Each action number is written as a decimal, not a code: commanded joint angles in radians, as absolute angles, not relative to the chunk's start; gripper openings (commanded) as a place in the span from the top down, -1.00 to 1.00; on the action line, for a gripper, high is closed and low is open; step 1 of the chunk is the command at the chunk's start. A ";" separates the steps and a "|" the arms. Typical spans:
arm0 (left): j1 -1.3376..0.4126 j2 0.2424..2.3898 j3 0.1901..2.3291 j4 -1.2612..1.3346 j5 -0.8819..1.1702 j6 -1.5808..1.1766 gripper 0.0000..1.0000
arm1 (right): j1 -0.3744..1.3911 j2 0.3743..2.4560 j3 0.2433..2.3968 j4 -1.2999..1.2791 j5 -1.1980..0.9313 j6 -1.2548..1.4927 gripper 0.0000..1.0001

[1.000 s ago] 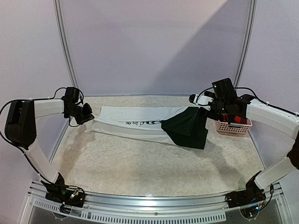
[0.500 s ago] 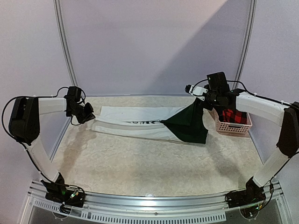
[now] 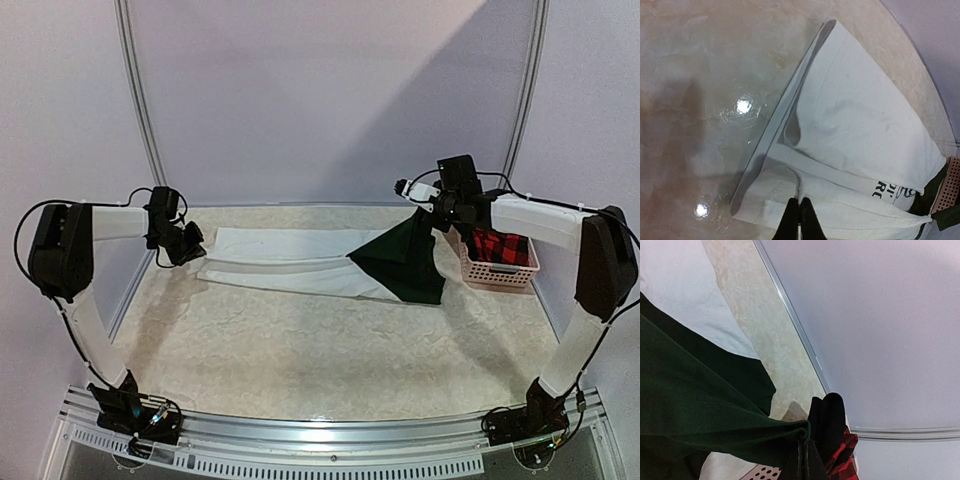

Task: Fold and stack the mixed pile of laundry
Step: Fold the 1/3-folded T-shirt at the center of the board.

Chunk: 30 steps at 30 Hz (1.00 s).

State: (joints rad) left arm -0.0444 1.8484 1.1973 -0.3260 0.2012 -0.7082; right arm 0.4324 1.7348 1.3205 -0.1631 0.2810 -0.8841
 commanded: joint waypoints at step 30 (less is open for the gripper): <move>-0.031 1.950 1.260 -0.306 0.165 -0.754 1.00 | 0.401 1.954 1.514 -0.072 0.337 -0.859 1.00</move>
State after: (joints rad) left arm -0.0444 1.9327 1.2442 -0.2970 0.1944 -0.7490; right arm 0.4118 1.9102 1.4765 -0.0948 0.3138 -0.8764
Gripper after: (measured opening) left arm 0.021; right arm 0.008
